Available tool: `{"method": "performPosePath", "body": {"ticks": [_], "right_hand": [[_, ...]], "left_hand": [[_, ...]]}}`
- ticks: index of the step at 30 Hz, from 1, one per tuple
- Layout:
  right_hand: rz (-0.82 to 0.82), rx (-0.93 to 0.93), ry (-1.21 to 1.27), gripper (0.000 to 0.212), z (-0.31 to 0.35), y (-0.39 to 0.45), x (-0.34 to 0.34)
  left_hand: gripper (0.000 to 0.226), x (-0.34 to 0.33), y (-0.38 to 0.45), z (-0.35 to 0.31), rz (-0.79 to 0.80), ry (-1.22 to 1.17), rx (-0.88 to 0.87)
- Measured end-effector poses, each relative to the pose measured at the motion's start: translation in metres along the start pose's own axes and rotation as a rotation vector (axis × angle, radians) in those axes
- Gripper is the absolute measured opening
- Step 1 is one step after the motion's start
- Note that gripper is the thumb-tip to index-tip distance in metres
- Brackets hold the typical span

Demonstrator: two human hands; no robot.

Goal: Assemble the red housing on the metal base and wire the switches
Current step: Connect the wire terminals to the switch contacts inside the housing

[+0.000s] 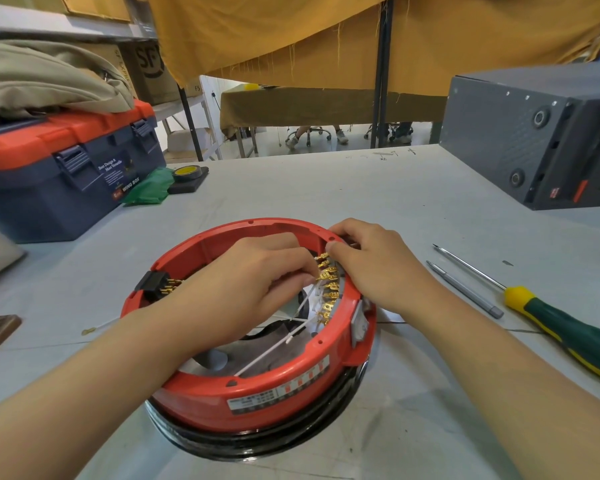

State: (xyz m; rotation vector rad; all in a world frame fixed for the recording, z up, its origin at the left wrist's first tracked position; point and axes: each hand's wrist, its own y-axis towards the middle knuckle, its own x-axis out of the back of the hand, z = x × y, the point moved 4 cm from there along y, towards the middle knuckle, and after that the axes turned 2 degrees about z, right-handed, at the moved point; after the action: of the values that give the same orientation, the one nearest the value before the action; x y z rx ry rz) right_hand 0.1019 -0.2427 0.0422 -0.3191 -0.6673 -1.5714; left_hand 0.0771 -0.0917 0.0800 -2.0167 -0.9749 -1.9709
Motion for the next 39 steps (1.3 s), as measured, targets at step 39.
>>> {"method": "performPosePath", "body": {"ticks": [39], "right_hand": [[-0.003, -0.01, -0.001, 0.02, -0.0009, 0.0001, -0.0001]], "left_hand": [[0.021, -0.0057, 0.0075, 0.005, 0.111, -0.126, -0.025]]}}
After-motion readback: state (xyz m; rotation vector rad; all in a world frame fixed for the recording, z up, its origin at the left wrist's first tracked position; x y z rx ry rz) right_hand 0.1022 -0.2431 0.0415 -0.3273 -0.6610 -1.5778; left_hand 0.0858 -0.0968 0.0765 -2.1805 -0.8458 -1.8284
